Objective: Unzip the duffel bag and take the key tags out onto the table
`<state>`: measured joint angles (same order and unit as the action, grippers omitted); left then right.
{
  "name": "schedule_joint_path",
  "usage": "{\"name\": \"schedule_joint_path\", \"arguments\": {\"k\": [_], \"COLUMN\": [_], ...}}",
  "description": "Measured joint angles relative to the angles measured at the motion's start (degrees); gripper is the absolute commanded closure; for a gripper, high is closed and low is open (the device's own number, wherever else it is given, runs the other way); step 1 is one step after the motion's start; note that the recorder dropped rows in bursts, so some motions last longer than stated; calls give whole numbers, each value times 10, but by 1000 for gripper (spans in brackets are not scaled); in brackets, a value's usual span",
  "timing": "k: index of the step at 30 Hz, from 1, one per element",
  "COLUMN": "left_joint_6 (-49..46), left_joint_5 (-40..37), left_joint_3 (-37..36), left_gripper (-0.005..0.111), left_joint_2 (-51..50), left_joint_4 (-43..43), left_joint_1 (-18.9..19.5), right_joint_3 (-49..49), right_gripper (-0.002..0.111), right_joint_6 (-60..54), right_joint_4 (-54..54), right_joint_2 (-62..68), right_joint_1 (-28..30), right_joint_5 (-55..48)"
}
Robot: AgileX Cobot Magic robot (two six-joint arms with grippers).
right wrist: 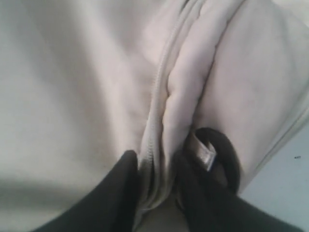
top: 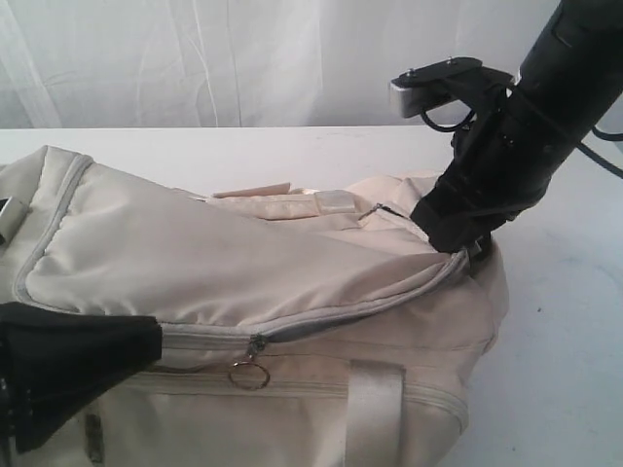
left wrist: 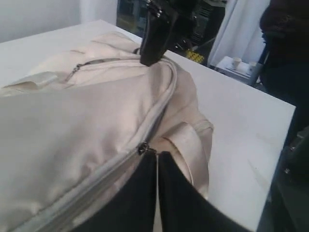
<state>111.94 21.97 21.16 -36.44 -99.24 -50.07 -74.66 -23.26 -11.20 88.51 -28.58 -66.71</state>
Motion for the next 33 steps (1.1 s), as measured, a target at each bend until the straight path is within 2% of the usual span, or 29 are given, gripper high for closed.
{"name": "schedule_joint_path", "arguments": {"k": [2, 5, 6, 11, 15, 19, 23, 27, 33], "left_joint_6": [0, 0, 0, -9, -71, -186, -403, -573, -692], "left_joint_5": [10, 15, 16, 16, 16, 17, 54, 87, 105], "left_joint_3": [-7, -28, -38, -53, -53, -53, -53, -53, -53], "left_gripper": [70, 50, 48, 48, 48, 48, 54, 54, 55], "left_joint_2": [0, 0, 0, -21, -62, -114, -171, -210, -239], "left_joint_4": [1, 1, 1, 1, 14, 122, 334, 473, 572], "left_joint_1": [0, 0, 0, 0, 0, 0, 0, 0, 0], "right_joint_3": [0, 0, 0, 0, 0, 0, 0, 9, 31], "right_gripper": [43, 41, 41, 41, 42, 44, 44, 44, 45], "right_joint_6": [-13, -51, -69, -192, -305, -326, -328, -323, -322], "right_joint_4": [-17, -43, -59, -174, -198, -116, -31, 1, 1], "right_joint_2": [-8, -29, -39, -79, -88, -88, -87, -67, -53], "right_joint_1": [0, 0, 0, -9, -75, -150, -226, -258, -274], "right_joint_5": [0, 0, 0, -1, -1, -1, -5, 2, 9]}}
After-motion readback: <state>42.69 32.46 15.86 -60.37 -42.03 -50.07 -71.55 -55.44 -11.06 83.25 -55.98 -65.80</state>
